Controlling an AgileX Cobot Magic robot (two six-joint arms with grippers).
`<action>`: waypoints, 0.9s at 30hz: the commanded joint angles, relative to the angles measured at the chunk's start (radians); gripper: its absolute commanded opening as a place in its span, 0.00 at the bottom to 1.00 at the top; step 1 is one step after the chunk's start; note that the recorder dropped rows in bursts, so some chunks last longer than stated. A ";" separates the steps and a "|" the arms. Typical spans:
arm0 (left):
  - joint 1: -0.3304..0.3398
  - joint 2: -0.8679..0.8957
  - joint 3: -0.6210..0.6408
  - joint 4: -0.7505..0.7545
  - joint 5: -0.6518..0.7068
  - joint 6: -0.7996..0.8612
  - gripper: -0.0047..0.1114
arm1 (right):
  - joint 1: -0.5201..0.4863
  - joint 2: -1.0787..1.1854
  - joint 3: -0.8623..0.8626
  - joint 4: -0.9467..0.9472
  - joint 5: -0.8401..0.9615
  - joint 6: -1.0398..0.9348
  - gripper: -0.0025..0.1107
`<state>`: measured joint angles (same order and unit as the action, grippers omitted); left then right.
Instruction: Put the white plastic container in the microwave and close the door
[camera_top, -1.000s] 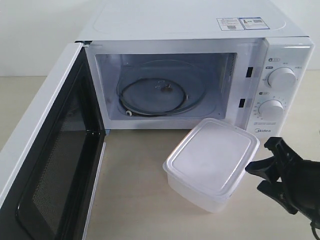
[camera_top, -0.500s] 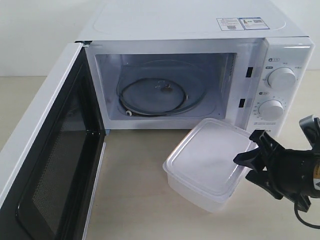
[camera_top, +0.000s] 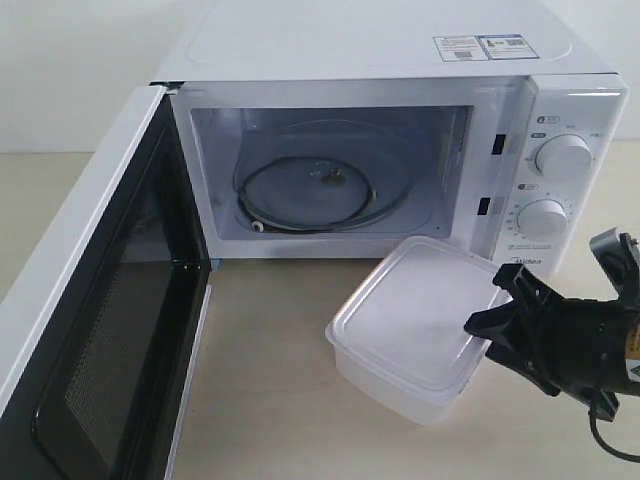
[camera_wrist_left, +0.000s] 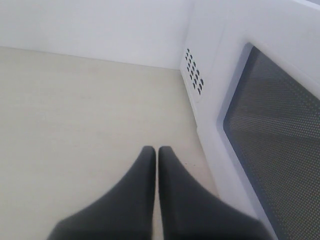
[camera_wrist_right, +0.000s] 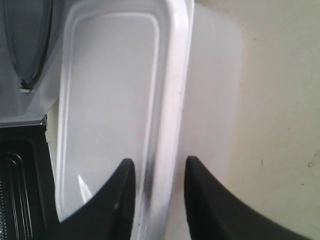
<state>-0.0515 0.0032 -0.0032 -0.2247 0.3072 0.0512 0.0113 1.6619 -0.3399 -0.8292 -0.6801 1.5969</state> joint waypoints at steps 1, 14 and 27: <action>0.002 -0.003 0.003 0.001 -0.001 0.000 0.08 | -0.001 0.001 -0.002 -0.011 -0.004 -0.015 0.14; 0.002 -0.003 0.003 0.001 -0.001 0.000 0.08 | -0.001 -0.025 0.030 -0.175 -0.059 0.007 0.02; 0.002 -0.003 0.003 0.001 -0.001 0.000 0.08 | 0.245 -0.190 0.210 0.333 -0.222 -0.158 0.02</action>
<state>-0.0515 0.0032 -0.0032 -0.2247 0.3072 0.0512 0.1540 1.4831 -0.1362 -0.6752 -0.8895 1.4973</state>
